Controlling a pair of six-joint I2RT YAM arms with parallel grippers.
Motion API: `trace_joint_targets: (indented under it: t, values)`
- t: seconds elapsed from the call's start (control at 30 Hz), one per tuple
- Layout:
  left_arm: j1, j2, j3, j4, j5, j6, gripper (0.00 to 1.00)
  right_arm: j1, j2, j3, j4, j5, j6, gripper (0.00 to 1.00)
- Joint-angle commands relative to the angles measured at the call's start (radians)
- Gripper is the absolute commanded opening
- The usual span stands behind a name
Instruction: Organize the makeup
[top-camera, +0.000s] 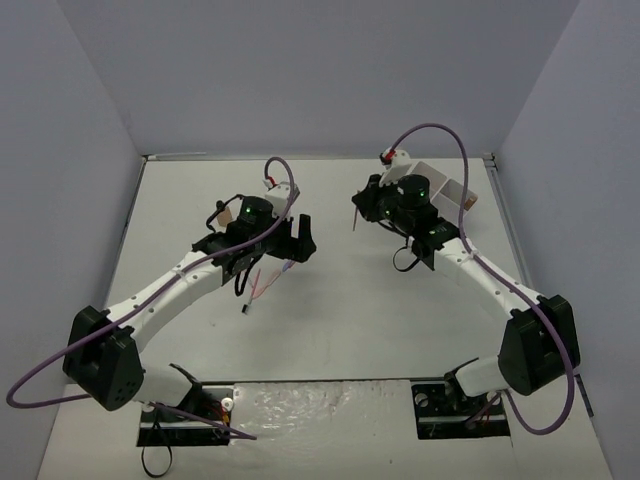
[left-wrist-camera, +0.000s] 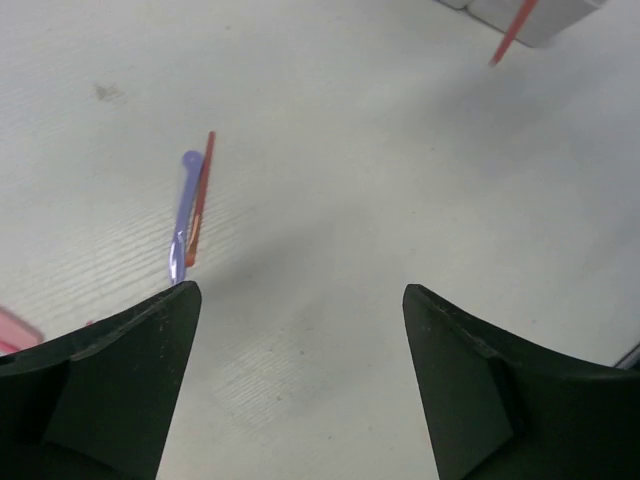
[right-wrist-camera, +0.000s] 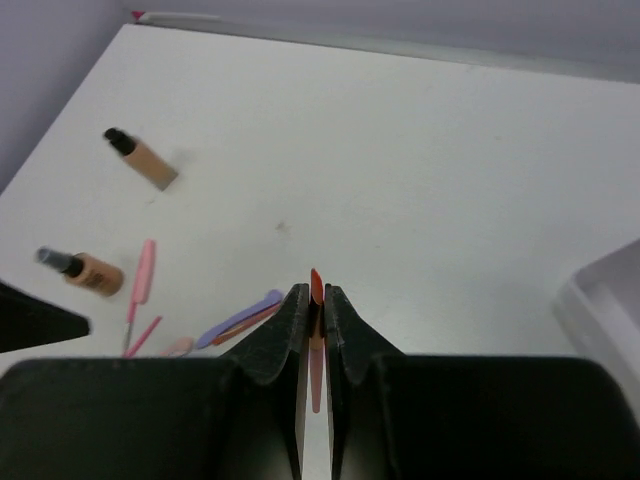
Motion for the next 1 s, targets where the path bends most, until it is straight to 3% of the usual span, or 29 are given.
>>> trace_joint_targets:
  t: [0.0, 0.3, 0.43, 0.5, 0.8, 0.97]
  values:
    - [-0.001, -0.114, -0.021, -0.074, -0.182, 0.015, 0.81, -0.140, -0.013, 0.036, 0.137, 0.107, -0.098, 0.00]
    - [0.001, -0.236, -0.126, -0.220, -0.334, -0.044, 0.85, -0.318, 0.133, 0.045, 0.395, 0.131, -0.207, 0.00]
    - [0.003, -0.293, -0.166, -0.256, -0.358, -0.074, 0.88, -0.351, 0.210, 0.081, 0.444, 0.103, -0.240, 0.00]
    - [0.002, -0.311, -0.180, -0.274, -0.372, -0.078, 0.94, -0.365, 0.246, 0.103, 0.459, 0.101, -0.248, 0.00]
    - [0.005, -0.329, -0.192, -0.309, -0.407, -0.092, 0.97, -0.387, 0.347, 0.146, 0.495, 0.085, -0.305, 0.00]
    - [0.007, -0.324, -0.192, -0.308, -0.408, -0.112, 0.97, -0.390, 0.382, 0.131, 0.491, 0.067, -0.332, 0.14]
